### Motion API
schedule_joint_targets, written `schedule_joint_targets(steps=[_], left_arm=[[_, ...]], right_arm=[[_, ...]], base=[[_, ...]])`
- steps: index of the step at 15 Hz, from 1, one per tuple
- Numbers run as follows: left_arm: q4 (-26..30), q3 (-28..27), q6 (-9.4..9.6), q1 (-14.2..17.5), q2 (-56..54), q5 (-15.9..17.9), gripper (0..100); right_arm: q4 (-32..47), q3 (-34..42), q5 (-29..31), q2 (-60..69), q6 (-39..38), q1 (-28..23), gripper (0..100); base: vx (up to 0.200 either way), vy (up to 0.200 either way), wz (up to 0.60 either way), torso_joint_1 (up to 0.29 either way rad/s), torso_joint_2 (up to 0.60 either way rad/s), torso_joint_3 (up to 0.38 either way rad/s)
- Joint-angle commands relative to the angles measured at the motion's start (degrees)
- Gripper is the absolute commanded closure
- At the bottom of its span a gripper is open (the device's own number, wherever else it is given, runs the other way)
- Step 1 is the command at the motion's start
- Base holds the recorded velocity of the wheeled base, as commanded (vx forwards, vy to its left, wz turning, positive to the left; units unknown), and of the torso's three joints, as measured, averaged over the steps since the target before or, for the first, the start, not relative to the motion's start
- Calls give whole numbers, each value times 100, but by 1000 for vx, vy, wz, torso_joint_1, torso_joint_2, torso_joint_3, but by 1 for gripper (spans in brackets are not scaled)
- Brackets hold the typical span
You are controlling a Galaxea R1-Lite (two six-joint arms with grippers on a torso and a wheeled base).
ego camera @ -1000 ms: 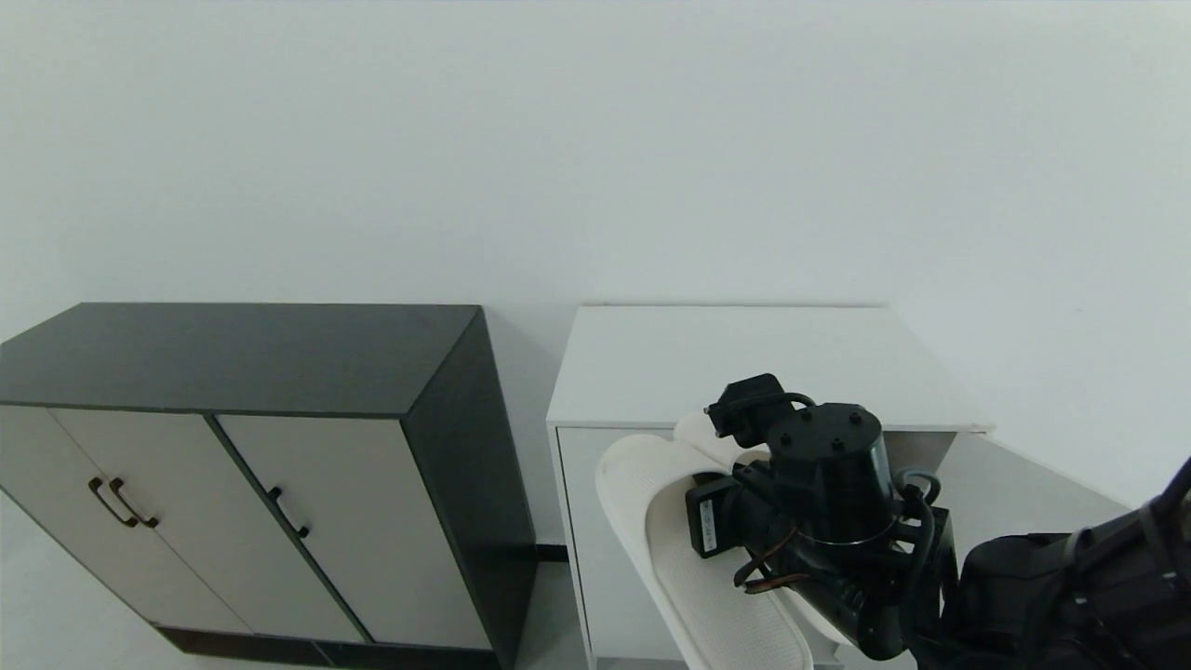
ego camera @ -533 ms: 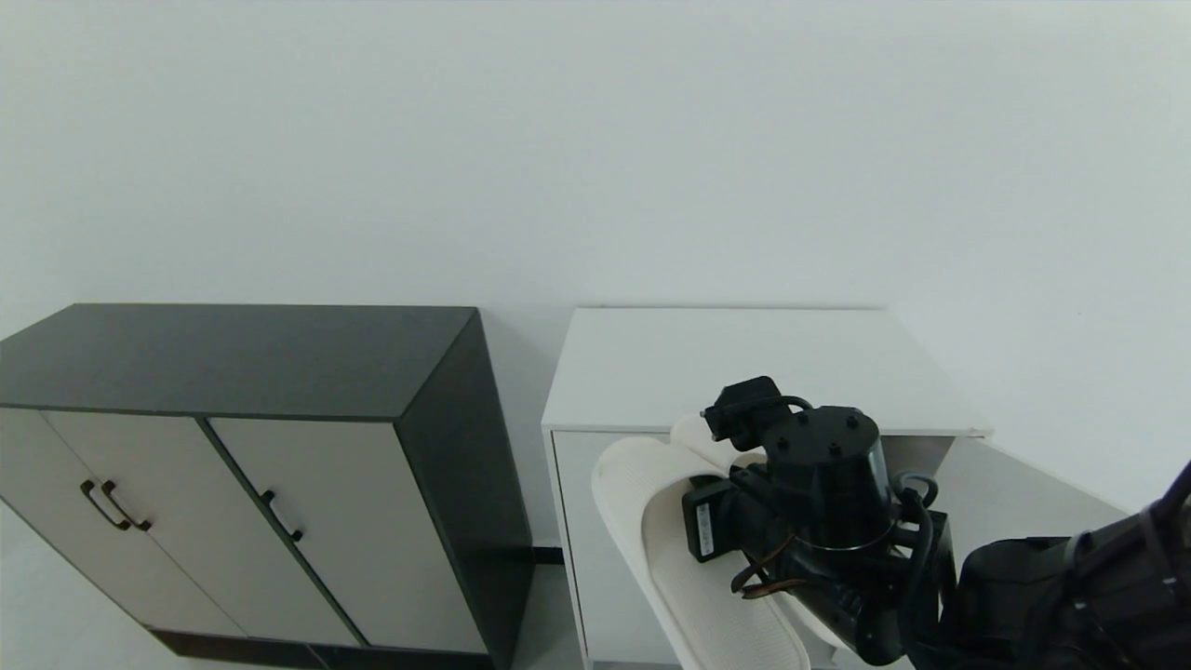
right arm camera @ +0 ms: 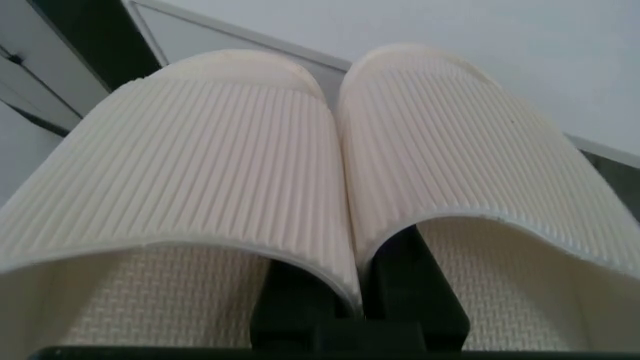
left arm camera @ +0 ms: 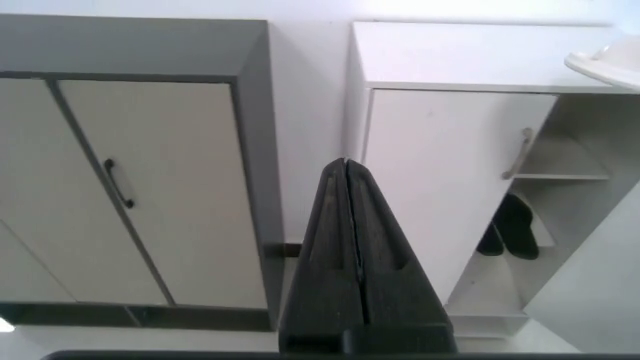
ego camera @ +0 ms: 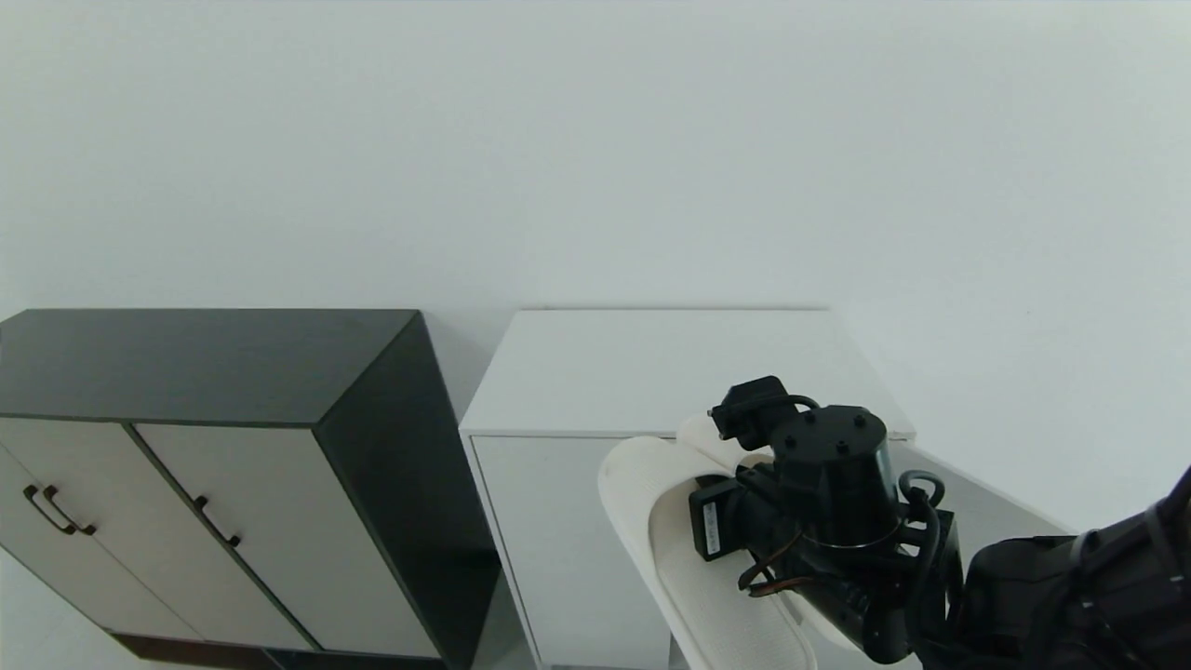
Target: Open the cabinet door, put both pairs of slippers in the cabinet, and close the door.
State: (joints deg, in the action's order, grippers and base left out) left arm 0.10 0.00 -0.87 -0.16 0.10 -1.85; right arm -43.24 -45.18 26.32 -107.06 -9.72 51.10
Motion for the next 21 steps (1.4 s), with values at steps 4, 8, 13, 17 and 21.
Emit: schedule_joint_targets(steps=[4, 8, 13, 17, 21], left_arm=[[-1, 0, -1, -2, -1, 1, 100], [-1, 0, -19, -2, -1, 1, 100], [-1, 0, -19, -2, -1, 1, 100], [-1, 0, -19, -2, -1, 1, 100], [-1, 0, -1, -2, -1, 10, 100]], right_arm=[[-334, 123, -13, 36, 31, 5, 100], [-334, 176, -4, -8, 49, -13, 100], [-352, 185, -4, -52, 49, -21, 100], [-343, 238, -22, -34, 84, -21, 100], [-361, 325, -13, -34, 163, -13, 100]], base=[[0, -200, 0, 1, 4, 6], [0, -100, 0, 2, 0, 1], [0, 0, 0, 0, 0, 0], [0, 0, 0, 0, 0, 0], [0, 0, 0, 0, 0, 0]])
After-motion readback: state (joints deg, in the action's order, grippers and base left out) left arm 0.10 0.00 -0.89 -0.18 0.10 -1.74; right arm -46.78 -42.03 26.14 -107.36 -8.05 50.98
